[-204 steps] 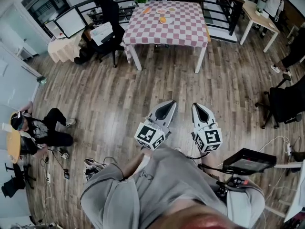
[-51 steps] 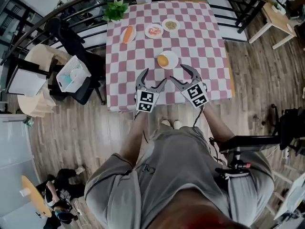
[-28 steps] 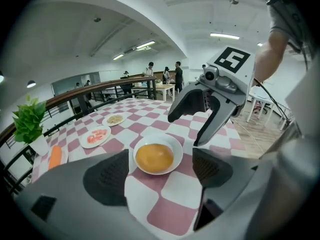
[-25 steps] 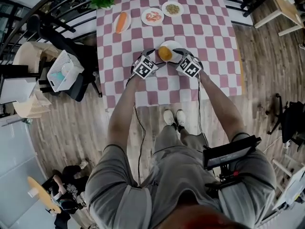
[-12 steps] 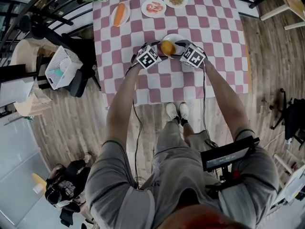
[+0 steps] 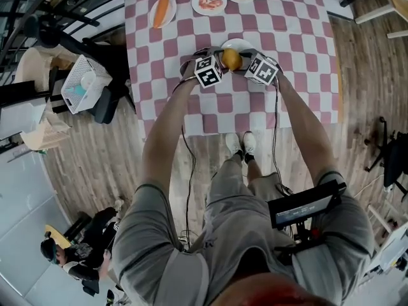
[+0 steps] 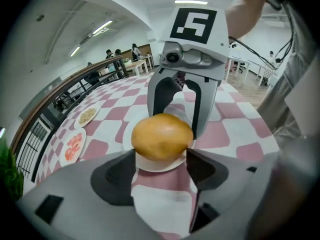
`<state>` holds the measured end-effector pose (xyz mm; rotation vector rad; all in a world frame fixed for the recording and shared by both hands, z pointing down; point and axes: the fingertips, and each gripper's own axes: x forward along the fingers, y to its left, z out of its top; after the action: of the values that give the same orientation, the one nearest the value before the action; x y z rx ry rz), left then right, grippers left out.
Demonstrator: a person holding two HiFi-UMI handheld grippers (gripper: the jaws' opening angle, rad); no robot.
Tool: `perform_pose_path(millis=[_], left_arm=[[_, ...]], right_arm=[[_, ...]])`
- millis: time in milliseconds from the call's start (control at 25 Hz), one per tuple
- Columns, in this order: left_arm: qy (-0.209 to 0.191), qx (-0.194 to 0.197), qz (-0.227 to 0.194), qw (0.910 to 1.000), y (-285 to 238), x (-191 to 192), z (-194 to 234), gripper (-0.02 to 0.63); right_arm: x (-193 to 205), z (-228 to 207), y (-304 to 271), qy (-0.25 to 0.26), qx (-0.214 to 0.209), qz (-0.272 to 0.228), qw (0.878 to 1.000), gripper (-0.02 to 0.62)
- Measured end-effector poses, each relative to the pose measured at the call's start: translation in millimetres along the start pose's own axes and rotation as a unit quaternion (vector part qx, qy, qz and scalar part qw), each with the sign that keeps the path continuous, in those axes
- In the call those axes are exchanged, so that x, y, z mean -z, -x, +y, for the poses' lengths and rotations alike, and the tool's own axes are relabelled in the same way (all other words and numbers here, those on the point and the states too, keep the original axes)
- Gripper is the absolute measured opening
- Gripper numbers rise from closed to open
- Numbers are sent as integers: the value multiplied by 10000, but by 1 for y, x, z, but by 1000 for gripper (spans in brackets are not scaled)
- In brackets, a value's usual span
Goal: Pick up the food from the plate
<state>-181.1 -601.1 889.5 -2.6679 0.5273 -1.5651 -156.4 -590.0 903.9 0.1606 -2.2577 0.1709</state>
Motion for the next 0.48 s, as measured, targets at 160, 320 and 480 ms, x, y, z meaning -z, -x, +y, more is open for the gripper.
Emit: perform_pose_path(millis=[160, 320, 480], left_arm=[[71, 44, 37, 10000, -2, -2, -4, 328], [275, 27, -84, 9996, 1, -4, -10, 328], [351, -136, -199, 9991, 14, -12, -10, 328]], right_arm=[[2, 2, 3, -9, 45, 40, 10000, 301], [2, 8, 9, 61, 5, 188, 9998, 301], [-10, 12, 23, 74, 89, 149, 9998, 301]])
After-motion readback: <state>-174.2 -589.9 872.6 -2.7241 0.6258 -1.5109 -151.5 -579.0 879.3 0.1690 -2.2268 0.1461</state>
